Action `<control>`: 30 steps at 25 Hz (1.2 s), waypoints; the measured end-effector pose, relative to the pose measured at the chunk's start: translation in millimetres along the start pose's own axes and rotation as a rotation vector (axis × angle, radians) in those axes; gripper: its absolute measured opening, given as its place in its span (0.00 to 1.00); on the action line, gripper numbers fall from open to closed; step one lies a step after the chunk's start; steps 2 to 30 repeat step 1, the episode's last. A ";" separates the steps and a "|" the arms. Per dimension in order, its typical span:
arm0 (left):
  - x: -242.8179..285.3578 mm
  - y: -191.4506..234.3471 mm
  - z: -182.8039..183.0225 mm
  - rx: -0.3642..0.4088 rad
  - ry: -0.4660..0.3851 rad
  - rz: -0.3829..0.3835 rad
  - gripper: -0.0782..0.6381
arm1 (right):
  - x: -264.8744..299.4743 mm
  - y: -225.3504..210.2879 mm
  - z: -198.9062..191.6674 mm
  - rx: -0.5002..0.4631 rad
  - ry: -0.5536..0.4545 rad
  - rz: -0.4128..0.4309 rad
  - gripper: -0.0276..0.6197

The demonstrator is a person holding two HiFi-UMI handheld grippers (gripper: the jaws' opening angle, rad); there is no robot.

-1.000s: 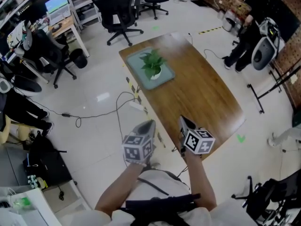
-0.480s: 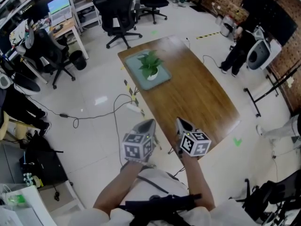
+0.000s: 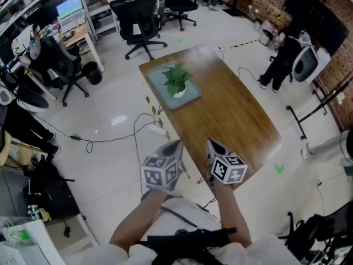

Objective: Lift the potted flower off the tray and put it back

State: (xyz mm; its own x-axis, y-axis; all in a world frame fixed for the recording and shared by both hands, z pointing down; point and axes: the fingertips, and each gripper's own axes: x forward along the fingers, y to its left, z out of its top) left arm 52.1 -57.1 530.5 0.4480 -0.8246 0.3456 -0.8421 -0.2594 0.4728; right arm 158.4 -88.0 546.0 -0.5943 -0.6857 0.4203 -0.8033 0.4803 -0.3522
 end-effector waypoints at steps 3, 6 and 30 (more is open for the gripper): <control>0.8 1.3 1.5 -0.009 -0.002 -0.003 0.10 | 1.6 -0.2 1.0 -0.001 0.000 0.000 0.04; 0.8 1.3 1.5 -0.009 -0.002 -0.003 0.10 | 1.6 -0.2 1.0 -0.001 0.000 0.000 0.04; 0.8 1.3 1.5 -0.009 -0.002 -0.003 0.10 | 1.6 -0.2 1.0 -0.001 0.000 0.000 0.04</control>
